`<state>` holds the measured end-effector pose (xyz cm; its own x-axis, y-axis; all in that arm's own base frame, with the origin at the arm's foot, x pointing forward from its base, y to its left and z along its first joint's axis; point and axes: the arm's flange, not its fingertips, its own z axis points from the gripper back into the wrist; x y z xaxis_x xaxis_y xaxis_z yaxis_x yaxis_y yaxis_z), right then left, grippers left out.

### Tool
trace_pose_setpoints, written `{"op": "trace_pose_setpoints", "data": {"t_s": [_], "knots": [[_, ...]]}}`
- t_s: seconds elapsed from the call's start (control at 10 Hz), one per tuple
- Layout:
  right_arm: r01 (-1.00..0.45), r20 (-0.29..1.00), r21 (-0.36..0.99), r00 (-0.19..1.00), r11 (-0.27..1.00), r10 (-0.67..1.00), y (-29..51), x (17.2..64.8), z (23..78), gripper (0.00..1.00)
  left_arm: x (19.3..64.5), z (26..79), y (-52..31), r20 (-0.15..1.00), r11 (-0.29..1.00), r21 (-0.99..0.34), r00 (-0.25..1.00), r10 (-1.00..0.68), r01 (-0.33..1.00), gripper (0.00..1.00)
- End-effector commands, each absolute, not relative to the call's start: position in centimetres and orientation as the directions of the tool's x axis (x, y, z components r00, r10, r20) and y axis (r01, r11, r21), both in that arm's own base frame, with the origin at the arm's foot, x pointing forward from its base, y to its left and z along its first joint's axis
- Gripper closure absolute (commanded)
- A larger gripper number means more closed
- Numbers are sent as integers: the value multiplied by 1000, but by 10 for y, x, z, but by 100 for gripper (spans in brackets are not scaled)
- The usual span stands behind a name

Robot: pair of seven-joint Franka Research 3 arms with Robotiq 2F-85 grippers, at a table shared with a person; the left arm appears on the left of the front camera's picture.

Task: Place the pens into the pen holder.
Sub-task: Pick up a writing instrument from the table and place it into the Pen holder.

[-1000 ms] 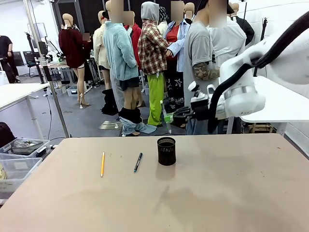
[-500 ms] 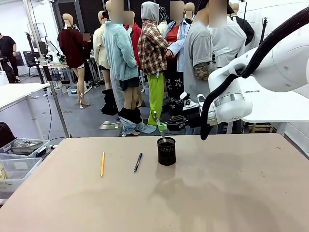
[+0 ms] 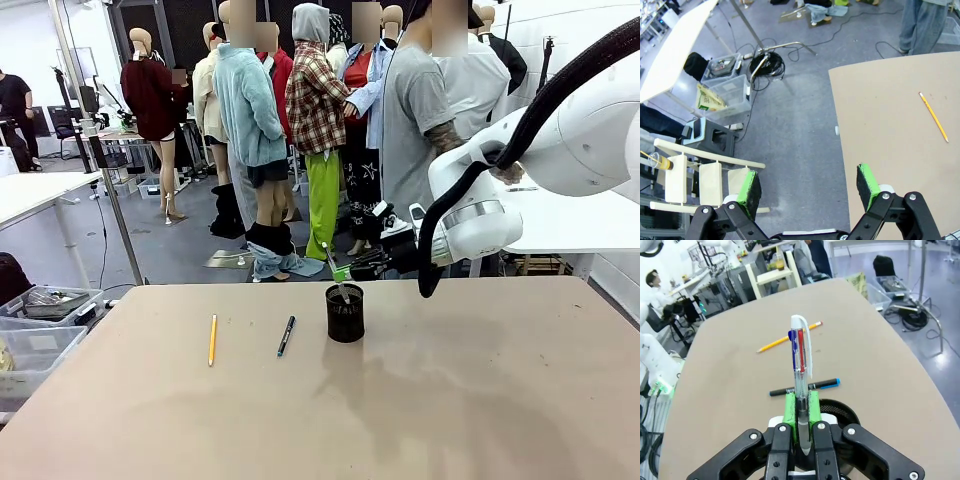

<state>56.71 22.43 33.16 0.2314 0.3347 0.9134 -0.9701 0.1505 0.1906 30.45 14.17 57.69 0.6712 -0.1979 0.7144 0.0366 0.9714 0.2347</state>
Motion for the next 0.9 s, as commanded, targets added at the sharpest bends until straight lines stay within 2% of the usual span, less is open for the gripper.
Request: {"op": "trace_pose_setpoints", "data": {"t_s": [0.0,0.2,0.4,0.5,0.6,0.8], "knots": [[-969,899,167,226,182,376,228,566,324,87,305,577,142,718,970,240,667,-200,32,0],[-970,898,167,223,175,380,225,563,327,48,305,577,142,718,970,240,667,-200,32,0],[-967,894,146,219,208,390,202,549,340,48,305,577,142,718,970,240,667,-200,32,0],[-953,873,128,239,273,426,180,537,351,48,305,577,142,718,970,240,667,-200,32,0],[-919,830,90,282,384,480,144,516,372,48,305,577,142,718,970,240,667,-200,32,0],[-795,699,25,448,606,558,80,478,415,48,305,577,142,718,970,240,667,-200,32,0]]}}
